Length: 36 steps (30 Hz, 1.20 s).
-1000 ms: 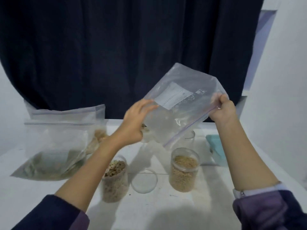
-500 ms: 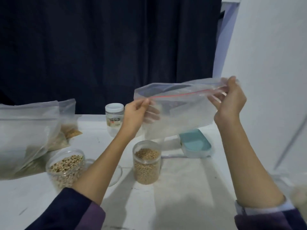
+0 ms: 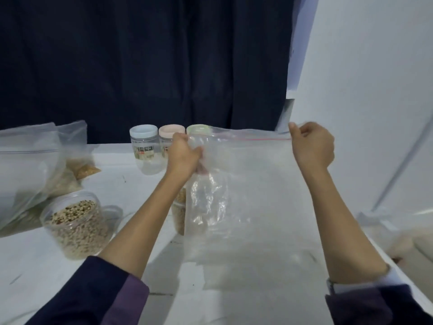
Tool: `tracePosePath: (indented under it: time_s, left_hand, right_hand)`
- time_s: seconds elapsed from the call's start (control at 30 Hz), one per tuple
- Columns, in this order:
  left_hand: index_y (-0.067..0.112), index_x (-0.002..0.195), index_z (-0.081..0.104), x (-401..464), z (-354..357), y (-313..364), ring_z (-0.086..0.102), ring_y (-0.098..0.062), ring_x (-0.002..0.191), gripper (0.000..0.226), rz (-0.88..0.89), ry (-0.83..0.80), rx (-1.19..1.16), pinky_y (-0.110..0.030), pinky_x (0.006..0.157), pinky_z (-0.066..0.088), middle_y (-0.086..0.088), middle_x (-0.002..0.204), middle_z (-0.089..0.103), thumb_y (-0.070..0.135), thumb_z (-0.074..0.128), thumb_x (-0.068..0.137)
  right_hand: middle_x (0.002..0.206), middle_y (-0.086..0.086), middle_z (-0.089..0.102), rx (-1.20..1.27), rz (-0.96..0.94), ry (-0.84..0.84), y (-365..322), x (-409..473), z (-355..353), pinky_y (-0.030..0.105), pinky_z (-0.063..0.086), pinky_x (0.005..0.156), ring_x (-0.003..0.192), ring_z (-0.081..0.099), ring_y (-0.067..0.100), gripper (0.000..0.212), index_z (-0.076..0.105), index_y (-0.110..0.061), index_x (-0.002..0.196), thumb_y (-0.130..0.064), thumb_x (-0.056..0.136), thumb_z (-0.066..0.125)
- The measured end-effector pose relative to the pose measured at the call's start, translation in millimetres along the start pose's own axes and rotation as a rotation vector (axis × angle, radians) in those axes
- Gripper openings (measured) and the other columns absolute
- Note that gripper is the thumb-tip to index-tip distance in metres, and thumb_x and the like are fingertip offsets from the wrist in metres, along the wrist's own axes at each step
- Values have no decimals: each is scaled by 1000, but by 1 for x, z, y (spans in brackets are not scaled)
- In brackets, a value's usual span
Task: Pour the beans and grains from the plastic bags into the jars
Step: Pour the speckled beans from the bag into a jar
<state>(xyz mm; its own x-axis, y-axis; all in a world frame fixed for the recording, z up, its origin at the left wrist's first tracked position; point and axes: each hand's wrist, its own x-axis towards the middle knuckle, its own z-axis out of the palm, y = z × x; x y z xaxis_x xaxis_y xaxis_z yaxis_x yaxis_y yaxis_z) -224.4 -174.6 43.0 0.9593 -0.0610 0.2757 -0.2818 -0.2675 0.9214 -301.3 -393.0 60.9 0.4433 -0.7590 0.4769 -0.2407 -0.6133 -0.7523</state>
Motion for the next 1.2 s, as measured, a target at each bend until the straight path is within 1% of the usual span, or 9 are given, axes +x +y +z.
tracePosePath:
  time_s: [0.1,0.2,0.27,0.43,0.53,0.7,0.83,1.07,1.2]
  left_hand:
    - [12,138,24,-14,18,-18,59,-22,88,54,178,-15,185,-28,74,49,-11,104,55,-1,50,93]
    - [11,147,18,-20,40,-38,40,-23,125,61,222,-10,419,-27,103,30,-12,140,38,-1,47,95]
    - [8,139,39,-22,50,-54,43,-29,126,59,293,102,567,-30,101,36,-17,141,41,2,61,85]
    - [5,101,67,-34,68,-76,60,-36,110,57,584,29,1192,-49,94,47,-20,125,60,-7,75,46]
    - [12,100,72,-45,80,-80,59,-28,115,39,712,-124,1424,-49,107,31,-11,124,63,10,54,66]
    - [-1,124,58,-58,95,-102,44,-34,131,51,672,-379,1659,-52,116,1,-23,132,54,10,22,89]
    - [-6,147,13,-57,100,-120,6,-37,145,58,549,-539,1694,-48,107,-21,-26,155,11,32,21,103]
    - [13,137,45,-57,106,-101,38,-28,134,84,416,-768,1647,-55,116,-7,-13,140,48,76,26,85]
    - [17,134,49,-50,110,-103,41,-27,132,69,358,-785,1522,-50,117,2,-11,140,48,67,26,92]
  right_hand:
    - [109,16,64,-59,126,-141,34,-12,26,29,35,72,101,58,34,43,65,-3,103,-42,98,47]
    - [99,17,61,-73,217,-280,66,-18,52,29,34,70,94,57,34,45,61,-3,87,-43,99,44]
    - [95,15,61,-44,230,-365,83,-23,68,31,39,69,89,59,33,42,58,-5,87,-44,98,45]
    - [134,16,52,-45,91,-489,106,-51,86,42,44,94,118,53,35,56,31,-16,147,-37,98,48]
    - [140,17,40,-109,-1,-499,114,-70,93,43,42,94,121,48,35,66,9,-24,154,-34,100,46]
    - [137,17,36,-336,-84,-520,129,-87,102,43,41,92,118,43,35,78,2,-17,154,-37,96,51]
    - [140,13,36,-431,-73,-524,135,-87,102,43,39,93,119,43,32,87,-7,-13,153,-40,95,52]
    - [136,12,42,-591,-74,-582,130,-73,98,43,39,93,124,43,33,60,25,-9,139,-42,96,52]
    - [135,12,45,-640,-96,-569,132,-74,101,42,39,93,125,43,32,59,23,-9,141,-39,97,50]
